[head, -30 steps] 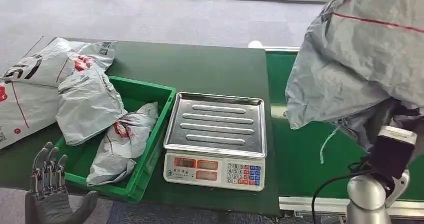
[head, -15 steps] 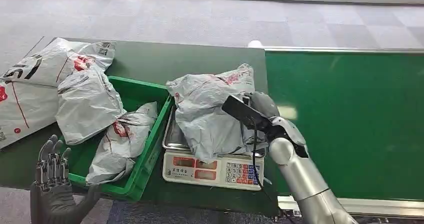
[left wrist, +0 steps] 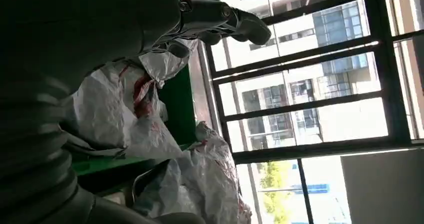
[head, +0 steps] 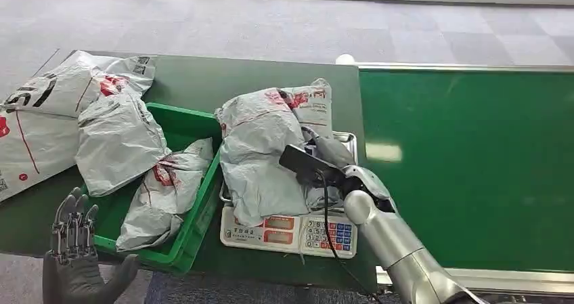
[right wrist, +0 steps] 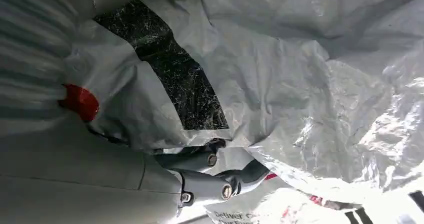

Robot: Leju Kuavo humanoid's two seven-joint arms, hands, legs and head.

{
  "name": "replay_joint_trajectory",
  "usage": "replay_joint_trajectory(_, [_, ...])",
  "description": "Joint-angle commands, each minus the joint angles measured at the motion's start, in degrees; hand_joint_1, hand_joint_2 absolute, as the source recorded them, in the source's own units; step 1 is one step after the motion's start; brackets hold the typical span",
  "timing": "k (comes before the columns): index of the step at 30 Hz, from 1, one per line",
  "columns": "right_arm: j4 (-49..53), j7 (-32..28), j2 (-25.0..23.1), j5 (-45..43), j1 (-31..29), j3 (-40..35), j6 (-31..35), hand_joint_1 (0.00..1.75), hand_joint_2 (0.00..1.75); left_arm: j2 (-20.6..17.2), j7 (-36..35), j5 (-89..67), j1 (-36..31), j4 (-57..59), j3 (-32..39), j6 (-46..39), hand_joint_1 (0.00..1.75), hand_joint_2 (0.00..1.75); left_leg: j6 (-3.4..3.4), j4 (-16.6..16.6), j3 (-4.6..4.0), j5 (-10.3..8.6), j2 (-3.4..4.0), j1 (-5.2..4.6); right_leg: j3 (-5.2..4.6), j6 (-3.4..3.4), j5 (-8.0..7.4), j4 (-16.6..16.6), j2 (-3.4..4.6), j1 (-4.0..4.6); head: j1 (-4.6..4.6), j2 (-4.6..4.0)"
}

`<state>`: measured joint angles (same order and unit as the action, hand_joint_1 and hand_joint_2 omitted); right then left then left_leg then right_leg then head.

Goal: Moved the parcel from conveyor to table for the left to box.

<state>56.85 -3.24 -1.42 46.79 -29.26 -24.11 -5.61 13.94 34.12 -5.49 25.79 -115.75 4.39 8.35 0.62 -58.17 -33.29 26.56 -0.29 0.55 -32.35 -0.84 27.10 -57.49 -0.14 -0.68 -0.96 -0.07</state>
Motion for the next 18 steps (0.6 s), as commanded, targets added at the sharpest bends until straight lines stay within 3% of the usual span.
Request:
replay_joint_trajectory(1, [16.1, -7.5, -0.6, -2.9, 7.4, 4.8, 7.1, 0.0, 1.75, -3.0, 0.3, -7.4, -2.3, 0.8, -4.2, -1.9, 0.0, 1.75, 0.0, 0.1, -0.05, -0.05, -0.1, -0.02, -0.03, 0.06, 0.01, 0.0, -0.12, 0.0, 0.0, 0.0])
replay_joint_trajectory(6, [35.0, -9.2, 0.5, -4.7, 17.0, 9.9, 14.4, 0.0, 1.75, -7.5, -4.9, -17.9, -9.0, -1.2, -12.5, -8.2, 0.0, 1.75, 0.0, 0.0, -0.19, -0.08, -0.46, 0.01, -0.05, 0.05, 0.08, 0.0, -0.48, 0.03, 0.0, 0.0])
replay_joint_trajectory(12, [34.4, -9.1, 0.2, -4.8, 16.8, 10.2, 14.1, 0.0, 1.75, -8.2, -5.2, -17.6, -8.9, -0.9, -12.8, -8.9, 0.0, 1.75, -0.02, 0.1, -0.11, -0.04, -0.09, -0.02, -0.08, 0.04, -0.02, 0.1, -0.13, -0.03, 0.0, 0.0])
replay_joint_trajectory(13, [34.7, -10.1, -0.4, -5.6, 17.1, 11.0, 15.9, 0.0, 1.75, -9.7, -4.6, -18.2, -9.6, -0.5, -13.8, -9.3, 0.0, 1.75, 0.0, 0.0, -0.11, -0.01, -0.03, -0.01, -0.1, 0.03, -0.01, 0.0, -0.07, -0.02, 0.0, 0.0])
replay_joint_trajectory(15, [40.8, -10.1, 0.3, -8.2, 20.7, 13.8, 19.0, 0.0, 1.75, -12.4, -8.2, -21.2, -15.8, 3.1, -16.6, -12.4, 0.0, 1.75, 0.01, 0.1, -0.06, -0.09, -0.09, -0.03, -0.06, 0.07, -0.04, 0.1, -0.14, -0.03, 0.0, 0.0])
replay_joint_trajectory(18, [49.7, -9.2, 0.5, -10.1, 27.4, 19.4, 21.3, 0.0, 1.75, -14.0, -15.1, -24.3, -26.2, 9.9, -21.3, -14.1, 0.0, 1.75, 0.01, 0.1, -0.14, -0.23, -0.84, -0.02, -0.03, 0.06, 0.07, 0.1, -0.87, -0.02, 0.0, 0.0])
